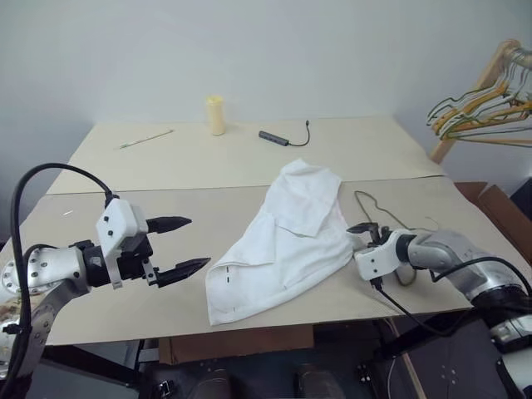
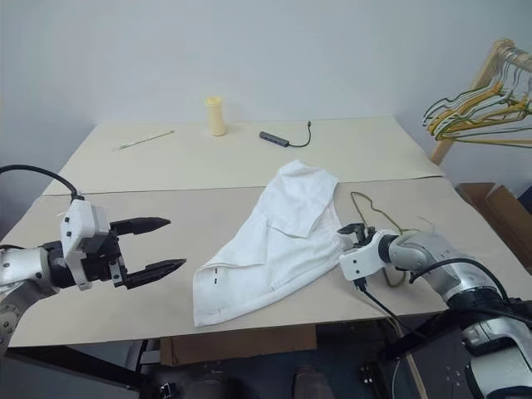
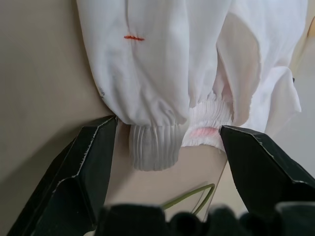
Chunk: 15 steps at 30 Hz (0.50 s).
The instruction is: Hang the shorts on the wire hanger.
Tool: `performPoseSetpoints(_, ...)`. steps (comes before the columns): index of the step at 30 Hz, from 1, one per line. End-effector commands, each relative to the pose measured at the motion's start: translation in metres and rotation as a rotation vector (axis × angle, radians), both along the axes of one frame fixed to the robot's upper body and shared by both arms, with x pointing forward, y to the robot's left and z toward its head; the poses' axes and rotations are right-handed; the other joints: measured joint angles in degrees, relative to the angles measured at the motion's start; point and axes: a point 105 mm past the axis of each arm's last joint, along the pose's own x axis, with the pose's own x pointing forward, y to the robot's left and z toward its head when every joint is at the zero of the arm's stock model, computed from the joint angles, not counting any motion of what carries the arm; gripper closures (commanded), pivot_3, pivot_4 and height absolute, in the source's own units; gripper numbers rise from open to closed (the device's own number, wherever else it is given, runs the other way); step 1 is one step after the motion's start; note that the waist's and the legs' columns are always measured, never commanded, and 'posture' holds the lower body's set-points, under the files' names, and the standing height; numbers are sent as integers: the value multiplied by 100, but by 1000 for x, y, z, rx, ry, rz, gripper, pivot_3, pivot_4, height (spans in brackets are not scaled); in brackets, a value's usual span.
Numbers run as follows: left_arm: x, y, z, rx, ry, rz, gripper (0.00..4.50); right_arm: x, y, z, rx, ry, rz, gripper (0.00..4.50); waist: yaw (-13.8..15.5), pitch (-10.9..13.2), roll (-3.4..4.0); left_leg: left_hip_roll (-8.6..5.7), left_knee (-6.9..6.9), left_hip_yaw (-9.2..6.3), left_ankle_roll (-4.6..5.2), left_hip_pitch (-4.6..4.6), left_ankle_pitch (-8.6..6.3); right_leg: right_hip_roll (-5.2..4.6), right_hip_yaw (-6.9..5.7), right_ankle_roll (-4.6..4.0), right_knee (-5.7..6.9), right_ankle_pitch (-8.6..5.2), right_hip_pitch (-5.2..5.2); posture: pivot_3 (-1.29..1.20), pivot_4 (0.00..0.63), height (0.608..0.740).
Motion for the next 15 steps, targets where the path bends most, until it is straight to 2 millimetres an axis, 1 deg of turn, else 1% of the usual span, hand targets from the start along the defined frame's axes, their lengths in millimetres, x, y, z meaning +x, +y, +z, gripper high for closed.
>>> performPoseSetpoints(1, -2, -5, 5, 10, -38, -18, 0, 6, 0, -2, -11, -26, -2, 764, -17, -1, -2, 0, 0, 3, 0, 2, 0, 1, 4, -3, 0, 7, 0, -45, 34, 740)
performPoseSetpoints(3, -3, -7, 3, 16, -32, -29, 0, 8, 3, -2, -5, -36, 3, 1162, -12, -4, -6, 3, 0, 4, 0, 4, 0, 4, 6, -4, 0, 8, 0, -45, 34, 740)
performPoseSetpoints(10, -6, -16, -6, 46, -18, -71, 0, 10, 5, -4, -7, -36, 13, 3670, -10, -4, -6, 4, 0, 8, 1, 4, -1, 4, 10, -4, 0, 9, -2, -45, 34, 740)
performPoseSetpoints(12, -6, -19, -12, 73, -11, -86, 0, 9, 6, -3, -2, -34, 16, 4375, -8, -4, -6, 4, -1, 8, 2, 3, -1, 5, 10, -5, 0, 9, -4, -49, 38, 740)
performPoseSetpoints(13, -6, -20, -15, 85, -6, -92, 0, 8, 7, -3, 3, -31, 18, 4445, -6, -4, -6, 4, -1, 8, 2, 3, -2, 5, 11, -4, 0, 9, -4, -49, 38, 740)
performPoseSetpoints(15, -6, -23, -23, 129, -5, -105, 0, 6, 10, -1, 25, -18, 16, 4445, -5, -4, -7, 4, -1, 9, 3, 2, -2, 5, 11, -4, 0, 9, -4, -53, 38, 740)
